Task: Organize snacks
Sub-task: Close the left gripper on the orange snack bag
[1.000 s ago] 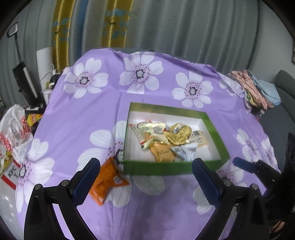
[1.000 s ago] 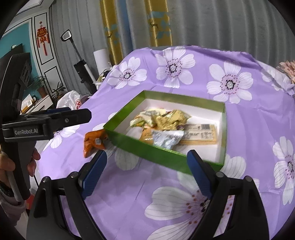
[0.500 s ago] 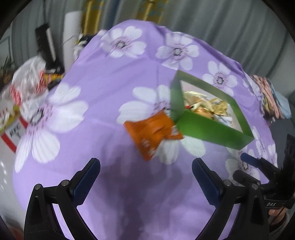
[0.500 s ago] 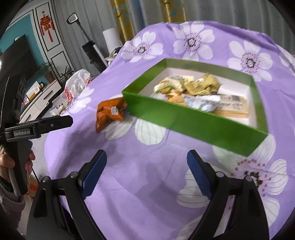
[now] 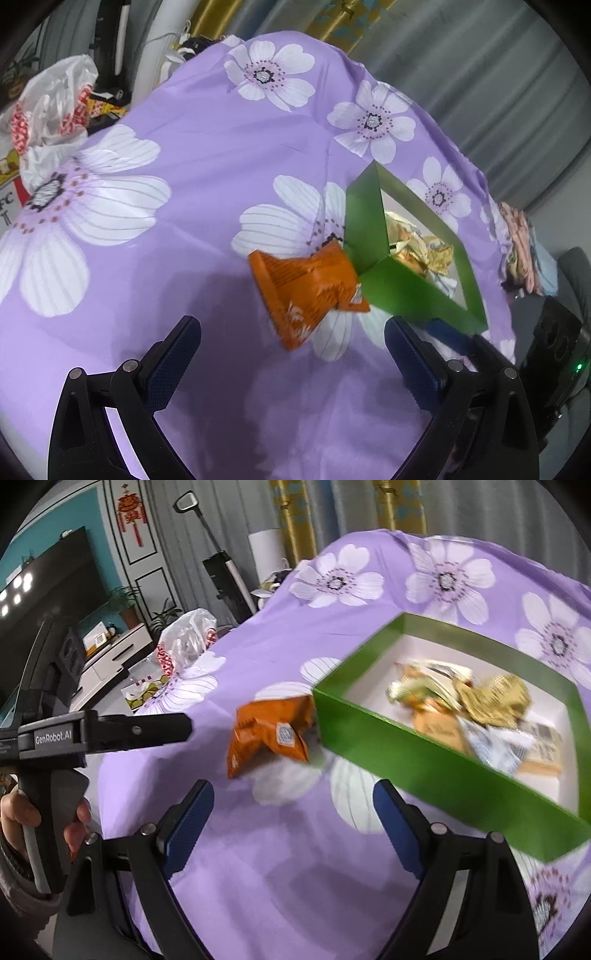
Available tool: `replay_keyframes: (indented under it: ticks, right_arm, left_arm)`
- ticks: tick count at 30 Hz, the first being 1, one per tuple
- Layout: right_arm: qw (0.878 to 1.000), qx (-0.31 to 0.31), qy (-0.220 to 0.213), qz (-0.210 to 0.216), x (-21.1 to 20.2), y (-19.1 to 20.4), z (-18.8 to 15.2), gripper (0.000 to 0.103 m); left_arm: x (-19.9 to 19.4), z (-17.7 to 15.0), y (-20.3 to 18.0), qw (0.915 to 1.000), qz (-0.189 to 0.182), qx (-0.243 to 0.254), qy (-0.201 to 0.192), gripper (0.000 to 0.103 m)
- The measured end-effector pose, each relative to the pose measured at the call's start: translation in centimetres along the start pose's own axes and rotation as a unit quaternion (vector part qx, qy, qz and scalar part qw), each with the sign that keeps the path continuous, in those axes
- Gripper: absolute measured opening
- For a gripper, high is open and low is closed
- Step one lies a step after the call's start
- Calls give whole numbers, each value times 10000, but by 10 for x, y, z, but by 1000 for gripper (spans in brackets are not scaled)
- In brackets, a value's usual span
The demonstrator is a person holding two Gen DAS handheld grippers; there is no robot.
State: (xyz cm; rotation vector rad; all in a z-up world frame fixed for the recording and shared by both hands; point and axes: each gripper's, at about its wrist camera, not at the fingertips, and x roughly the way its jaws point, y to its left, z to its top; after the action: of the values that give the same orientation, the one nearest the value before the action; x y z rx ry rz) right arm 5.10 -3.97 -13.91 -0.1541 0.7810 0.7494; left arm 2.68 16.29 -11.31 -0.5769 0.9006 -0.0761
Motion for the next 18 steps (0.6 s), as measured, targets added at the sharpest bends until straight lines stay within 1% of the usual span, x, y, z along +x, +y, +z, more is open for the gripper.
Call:
replay_keyframes:
  ticks: [3,5,7,9,11,15,18]
  right_arm:
    - [9999,-10,73,133,14,1,6,83]
    - [9996,84,130,246,23,0,9,82]
    - [9991,165,126,366,29,-1,12,82]
    - [9987,211,126,444,35,0,16,82]
    - [9984,238,144,483,42,2,19,83]
    - [9973,352,216,607,57,3,24,83]
    - [9960,424,378,694,70,4,25,83]
  left_arm:
    - [15,9,7,9990,-265,-302,209,99]
    - [21,14,11,9978,-359,-495,246,99]
    - [24,17,11,9975,-381,-550,240,99]
    - [28,20,9,9967,-485,-590,281,99]
    - [34,22,7,9961,-510,-604,382,99]
    - [43,26,9,9956,-501,-659,427,99]
    - [49,28,12,9951,-504,-682,504,99]
